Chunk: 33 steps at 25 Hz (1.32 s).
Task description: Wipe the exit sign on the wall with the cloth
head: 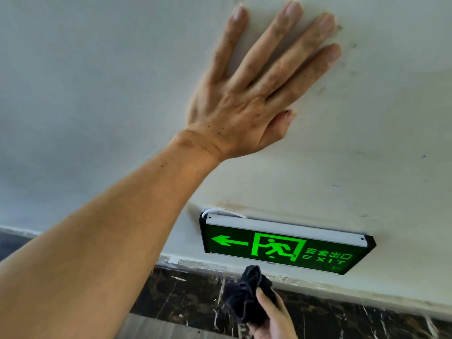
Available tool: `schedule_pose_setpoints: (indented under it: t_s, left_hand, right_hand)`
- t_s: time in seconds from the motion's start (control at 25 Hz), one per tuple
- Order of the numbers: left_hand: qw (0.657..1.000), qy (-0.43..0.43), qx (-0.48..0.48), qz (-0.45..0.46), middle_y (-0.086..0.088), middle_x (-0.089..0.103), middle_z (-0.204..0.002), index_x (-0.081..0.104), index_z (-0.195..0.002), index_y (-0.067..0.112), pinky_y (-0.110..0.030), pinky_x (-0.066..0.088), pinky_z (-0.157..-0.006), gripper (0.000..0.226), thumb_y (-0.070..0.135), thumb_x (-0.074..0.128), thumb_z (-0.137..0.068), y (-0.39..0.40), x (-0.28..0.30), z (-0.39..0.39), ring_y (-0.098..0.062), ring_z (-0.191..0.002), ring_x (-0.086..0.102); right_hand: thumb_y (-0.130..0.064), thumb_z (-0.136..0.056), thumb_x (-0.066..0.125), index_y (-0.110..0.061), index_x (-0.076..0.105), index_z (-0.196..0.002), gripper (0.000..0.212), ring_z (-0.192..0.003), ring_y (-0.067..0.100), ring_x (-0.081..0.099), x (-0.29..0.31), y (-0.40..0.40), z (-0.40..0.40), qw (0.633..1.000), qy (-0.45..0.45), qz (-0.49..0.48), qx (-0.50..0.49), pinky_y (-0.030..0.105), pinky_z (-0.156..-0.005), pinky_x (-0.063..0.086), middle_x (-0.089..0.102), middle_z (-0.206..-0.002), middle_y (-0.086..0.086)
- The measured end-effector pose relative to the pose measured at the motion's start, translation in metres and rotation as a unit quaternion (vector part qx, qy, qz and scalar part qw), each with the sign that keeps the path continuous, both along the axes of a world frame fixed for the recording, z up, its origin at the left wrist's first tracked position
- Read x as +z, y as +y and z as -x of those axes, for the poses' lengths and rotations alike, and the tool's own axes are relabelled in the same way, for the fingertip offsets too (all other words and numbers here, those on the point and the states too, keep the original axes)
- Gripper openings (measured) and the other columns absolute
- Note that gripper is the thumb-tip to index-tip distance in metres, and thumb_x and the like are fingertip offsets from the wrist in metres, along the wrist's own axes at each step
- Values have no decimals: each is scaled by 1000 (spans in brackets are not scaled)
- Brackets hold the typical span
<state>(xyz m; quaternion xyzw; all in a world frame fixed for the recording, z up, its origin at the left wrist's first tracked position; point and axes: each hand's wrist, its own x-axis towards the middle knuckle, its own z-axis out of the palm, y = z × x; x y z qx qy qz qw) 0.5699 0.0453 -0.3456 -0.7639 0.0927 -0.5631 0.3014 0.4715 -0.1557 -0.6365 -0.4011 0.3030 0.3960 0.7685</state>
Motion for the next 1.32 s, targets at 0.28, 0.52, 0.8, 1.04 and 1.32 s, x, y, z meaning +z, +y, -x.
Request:
schedule_pose_setpoints:
  t_s: [0.28, 0.52, 0.8, 1.04, 1.32]
  left_hand:
    - [1000, 1, 10, -10, -6, 34, -156, 36, -155, 17, -63, 16, -118, 62, 38, 42, -97, 1, -1, 1, -37, -142, 33]
    - [1000, -4, 15, -17, -7, 39, -155, 37, -155, 17, -65, 20, -116, 61, 38, 41, -98, 2, -1, 0, -37, -142, 34]
    - [1000, 0, 19, -21, -4, 33, -156, 33, -156, 19, -65, 21, -115, 61, 40, 38, -99, 2, -1, -1, -35, -143, 33]
    - [1000, -1, 19, -22, -5, 32, -157, 32, -156, 19, -65, 20, -115, 63, 40, 40, -98, 2, -2, -2, -35, -143, 31]
    - [1000, -4, 22, -21, -5, 31, -157, 32, -157, 19, -66, 20, -114, 63, 41, 41, -98, 3, -2, -2, -34, -144, 29]
  right_hand:
    - [-4, -91, 54, -5, 55, -131, 40, -116, 40, 58, 29, -77, -34, 981, -65, 23, -179, 52, -69, 55, 61, -125, 23]
    - [10, -84, 62, -1, 51, -127, 46, -113, 34, 60, 56, -76, -56, 900, -247, 174, -314, 50, -84, 55, 57, -131, 22]
    - [-6, -80, 75, -27, 53, -115, 47, -99, 4, 62, 66, -62, -71, 834, -361, 252, -333, 34, -94, 52, 58, -112, -9]
    - [-21, -76, 80, -55, 54, -96, 47, -100, 4, 61, 64, -54, -70, 823, -364, 306, -311, 26, -89, 49, 60, -110, -14]
    - [-21, -72, 82, -57, 50, -92, 52, -101, 12, 58, 66, -31, -55, 821, -411, 343, -200, 43, -86, 56, 54, -114, -5]
